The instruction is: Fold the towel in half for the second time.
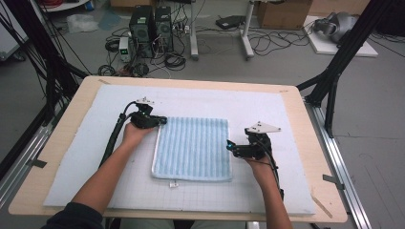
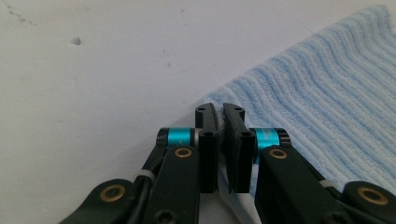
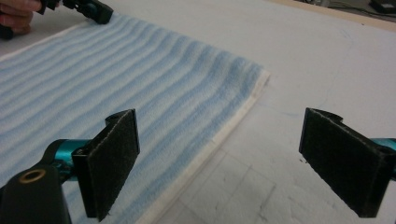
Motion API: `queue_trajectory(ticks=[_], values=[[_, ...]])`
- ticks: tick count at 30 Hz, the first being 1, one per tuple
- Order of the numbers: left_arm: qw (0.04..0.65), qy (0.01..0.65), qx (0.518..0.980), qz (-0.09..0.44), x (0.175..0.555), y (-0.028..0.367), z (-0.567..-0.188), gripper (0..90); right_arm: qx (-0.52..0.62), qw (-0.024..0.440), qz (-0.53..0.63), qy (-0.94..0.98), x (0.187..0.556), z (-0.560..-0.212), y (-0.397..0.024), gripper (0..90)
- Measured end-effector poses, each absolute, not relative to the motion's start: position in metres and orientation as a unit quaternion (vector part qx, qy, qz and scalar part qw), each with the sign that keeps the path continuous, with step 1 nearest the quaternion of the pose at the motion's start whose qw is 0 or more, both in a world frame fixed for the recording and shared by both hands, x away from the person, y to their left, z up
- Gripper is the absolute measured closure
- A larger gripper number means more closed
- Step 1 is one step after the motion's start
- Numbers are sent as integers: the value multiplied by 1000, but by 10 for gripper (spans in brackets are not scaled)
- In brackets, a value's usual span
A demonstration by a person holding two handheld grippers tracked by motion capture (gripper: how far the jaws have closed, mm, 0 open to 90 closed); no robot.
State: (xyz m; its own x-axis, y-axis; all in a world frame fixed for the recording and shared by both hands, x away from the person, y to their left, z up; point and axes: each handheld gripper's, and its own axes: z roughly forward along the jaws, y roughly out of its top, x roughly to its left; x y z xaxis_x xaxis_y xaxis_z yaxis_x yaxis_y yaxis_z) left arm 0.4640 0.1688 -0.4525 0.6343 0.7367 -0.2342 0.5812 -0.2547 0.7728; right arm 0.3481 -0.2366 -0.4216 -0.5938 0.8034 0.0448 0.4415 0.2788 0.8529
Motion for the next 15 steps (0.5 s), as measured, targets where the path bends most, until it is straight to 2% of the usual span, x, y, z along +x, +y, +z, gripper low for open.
queue_trajectory(ticks=[12,13,15], values=[[450,424,782,80,464,170,-454,842,413,188,411,791,406,-415,-224,116],[450,425,782,81,464,170,-454,842,415,185,409,791,411,-416,-223,122],[450,424,782,80,464,171,-454,842,415,174,402,798,420,-417,-221,192]])
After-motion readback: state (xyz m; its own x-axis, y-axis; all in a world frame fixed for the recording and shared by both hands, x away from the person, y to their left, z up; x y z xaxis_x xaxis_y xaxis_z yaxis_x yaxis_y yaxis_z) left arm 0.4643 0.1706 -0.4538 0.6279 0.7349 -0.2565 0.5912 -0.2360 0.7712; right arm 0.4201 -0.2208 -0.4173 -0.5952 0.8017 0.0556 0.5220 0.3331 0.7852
